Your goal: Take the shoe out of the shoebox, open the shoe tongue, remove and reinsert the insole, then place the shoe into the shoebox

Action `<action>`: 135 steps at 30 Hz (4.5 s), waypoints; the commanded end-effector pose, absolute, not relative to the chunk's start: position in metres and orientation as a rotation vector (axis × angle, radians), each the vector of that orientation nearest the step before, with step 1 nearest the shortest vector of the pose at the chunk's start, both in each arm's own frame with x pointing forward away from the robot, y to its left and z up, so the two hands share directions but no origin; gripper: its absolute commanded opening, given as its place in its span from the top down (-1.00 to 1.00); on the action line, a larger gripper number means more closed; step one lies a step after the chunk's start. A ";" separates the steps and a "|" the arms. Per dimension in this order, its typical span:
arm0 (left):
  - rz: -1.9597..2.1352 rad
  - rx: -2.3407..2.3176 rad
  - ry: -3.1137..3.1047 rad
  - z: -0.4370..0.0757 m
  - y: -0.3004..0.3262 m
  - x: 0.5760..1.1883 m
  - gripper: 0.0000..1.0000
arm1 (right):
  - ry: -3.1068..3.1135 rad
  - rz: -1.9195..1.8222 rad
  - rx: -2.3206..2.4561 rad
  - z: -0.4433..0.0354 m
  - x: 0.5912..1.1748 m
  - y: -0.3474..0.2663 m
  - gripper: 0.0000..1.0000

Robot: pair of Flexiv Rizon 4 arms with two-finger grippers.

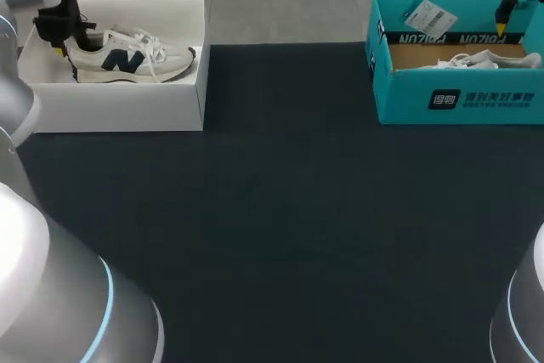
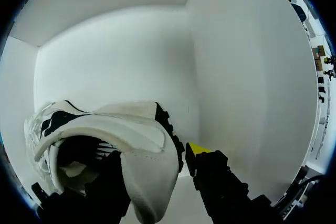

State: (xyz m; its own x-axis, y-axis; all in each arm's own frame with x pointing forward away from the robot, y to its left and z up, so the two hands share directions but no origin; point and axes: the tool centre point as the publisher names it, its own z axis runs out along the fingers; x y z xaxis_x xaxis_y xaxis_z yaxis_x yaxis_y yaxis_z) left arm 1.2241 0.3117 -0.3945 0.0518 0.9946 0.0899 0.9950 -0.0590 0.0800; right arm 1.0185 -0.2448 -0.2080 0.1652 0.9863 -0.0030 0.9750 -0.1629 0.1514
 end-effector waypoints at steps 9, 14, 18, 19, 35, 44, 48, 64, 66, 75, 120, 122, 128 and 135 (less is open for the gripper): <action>0.087 -2.111 -2.038 -0.406 0.319 1.245 0.40 | 1.950 0.148 2.306 -0.208 1.018 -0.245 -1.00; 0.068 -2.130 -2.014 -0.400 0.319 1.244 0.82 | 1.950 0.148 2.306 -0.208 1.018 -0.245 -1.00; 0.040 -2.134 -2.003 -0.391 0.321 1.244 1.00 | 1.950 0.148 2.306 -0.208 1.018 -0.245 -1.00; 0.040 -2.137 -2.006 -0.388 0.321 1.244 1.00 | 1.950 0.148 2.306 -0.208 1.018 -0.245 -1.00; 0.134 -2.048 -2.070 -0.293 0.320 1.249 1.00 | 1.950 0.148 2.306 -0.208 1.018 -0.245 -1.00; 0.130 -2.060 -2.115 -0.234 0.322 1.251 1.00 | 1.950 0.148 2.306 -0.208 1.018 -0.245 -1.00; 0.089 -2.067 -2.129 -0.215 0.321 1.255 1.00 | 1.950 0.148 2.306 -0.208 1.018 -0.245 -1.00; 0.082 -2.099 -2.171 -0.173 0.314 1.260 1.00 | 1.950 0.148 2.306 -0.208 1.018 -0.245 -1.00; 0.069 -2.109 -2.180 -0.166 0.314 1.258 1.00 | 1.950 0.148 2.306 -0.208 1.018 -0.245 -1.00; 0.088 -2.117 -2.212 -0.159 0.315 1.257 1.00 | 1.950 0.148 2.306 -0.208 1.018 -0.245 -1.00; -0.431 -2.075 -2.378 -0.133 0.252 1.101 1.00 | 1.950 0.148 2.306 -0.208 1.018 -0.245 -1.00; -0.427 -2.079 -2.371 -0.133 0.248 1.097 1.00 | 1.950 0.148 2.306 -0.208 1.018 -0.245 -1.00; -0.448 -2.103 -2.401 -0.132 0.237 1.082 1.00 | 1.950 0.148 2.306 -0.208 1.018 -0.245 -1.00; -0.494 -2.113 -2.408 -0.131 0.222 1.070 1.00 | 1.950 0.148 2.306 -0.208 1.018 -0.245 -1.00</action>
State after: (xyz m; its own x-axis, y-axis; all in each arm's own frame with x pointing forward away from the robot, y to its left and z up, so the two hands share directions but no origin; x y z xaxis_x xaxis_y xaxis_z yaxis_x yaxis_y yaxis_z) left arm 1.0872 0.2281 -0.1329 -0.1458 0.9822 0.1188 0.9603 0.1693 -0.2215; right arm 1.0185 -0.2447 -0.2080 0.1652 0.9862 -0.0029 0.9750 -0.1629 0.1514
